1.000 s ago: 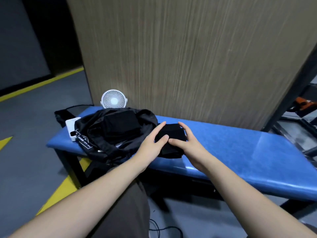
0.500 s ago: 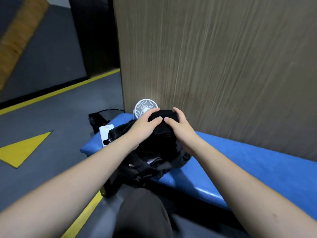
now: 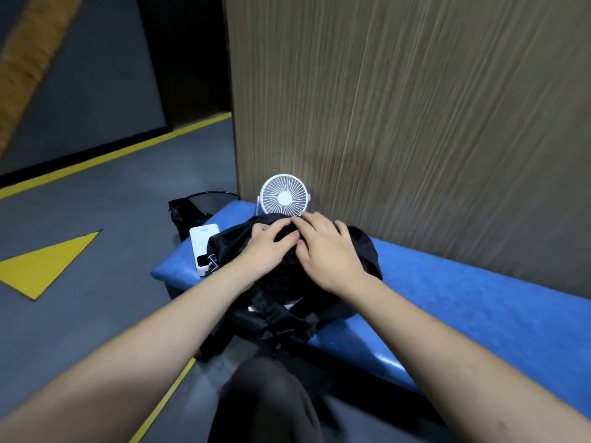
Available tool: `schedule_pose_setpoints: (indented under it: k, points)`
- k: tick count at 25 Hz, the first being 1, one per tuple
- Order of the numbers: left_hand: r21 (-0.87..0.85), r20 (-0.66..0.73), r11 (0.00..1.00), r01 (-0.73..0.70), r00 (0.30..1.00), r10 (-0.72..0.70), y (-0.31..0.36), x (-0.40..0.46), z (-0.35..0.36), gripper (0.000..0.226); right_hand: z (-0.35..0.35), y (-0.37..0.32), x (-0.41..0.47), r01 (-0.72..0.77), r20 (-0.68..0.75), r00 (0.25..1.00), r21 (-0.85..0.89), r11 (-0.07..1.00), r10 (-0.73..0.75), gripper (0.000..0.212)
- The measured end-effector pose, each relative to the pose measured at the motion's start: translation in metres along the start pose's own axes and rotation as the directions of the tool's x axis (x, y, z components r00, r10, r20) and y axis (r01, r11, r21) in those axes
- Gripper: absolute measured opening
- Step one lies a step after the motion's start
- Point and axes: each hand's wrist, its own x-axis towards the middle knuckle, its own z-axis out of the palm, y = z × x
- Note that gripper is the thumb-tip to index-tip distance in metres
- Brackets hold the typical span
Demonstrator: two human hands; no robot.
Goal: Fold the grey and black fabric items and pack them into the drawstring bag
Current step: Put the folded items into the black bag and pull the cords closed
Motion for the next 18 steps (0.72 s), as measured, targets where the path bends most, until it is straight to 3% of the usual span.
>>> schedule_pose_setpoints:
  k: [3, 7, 11, 15, 18]
  points:
    - [0.044, 0.032, 0.999, -0.011, 0.999, 0.01, -0.003, 0.002, -0.01, 0.044, 0.001, 0.001, 0.0, -0.001, 0.121, 0.993, -0.016, 1.0, 0.003, 0.06]
    - [0.122, 0.05, 0.983, -0.135, 0.99, 0.129, -0.006, 0.0, -0.024, 0.049, -0.002, 0.002, -0.001, 0.027, 0.171, 0.985, -0.129, 0.991, -0.005, 0.09]
    - [0.118, 0.085, 0.977, -0.179, 0.982, 0.169, -0.005, -0.008, -0.034, 0.059, -0.013, -0.002, 0.004, 0.089, 0.181, 0.982, -0.234, 0.968, -0.046, 0.098]
    - [0.09, 0.085, 0.974, -0.21, 0.976, 0.202, -0.01, -0.01, -0.035, 0.047, -0.008, -0.006, 0.006, 0.134, 0.253, 0.964, -0.195, 0.972, -0.082, 0.103]
    - [0.153, -0.023, 0.974, -0.165, 0.985, 0.17, -0.024, -0.007, -0.041, 0.035, 0.004, -0.004, 0.003, 0.119, 0.289, 0.955, -0.178, 0.977, -0.064, 0.104]
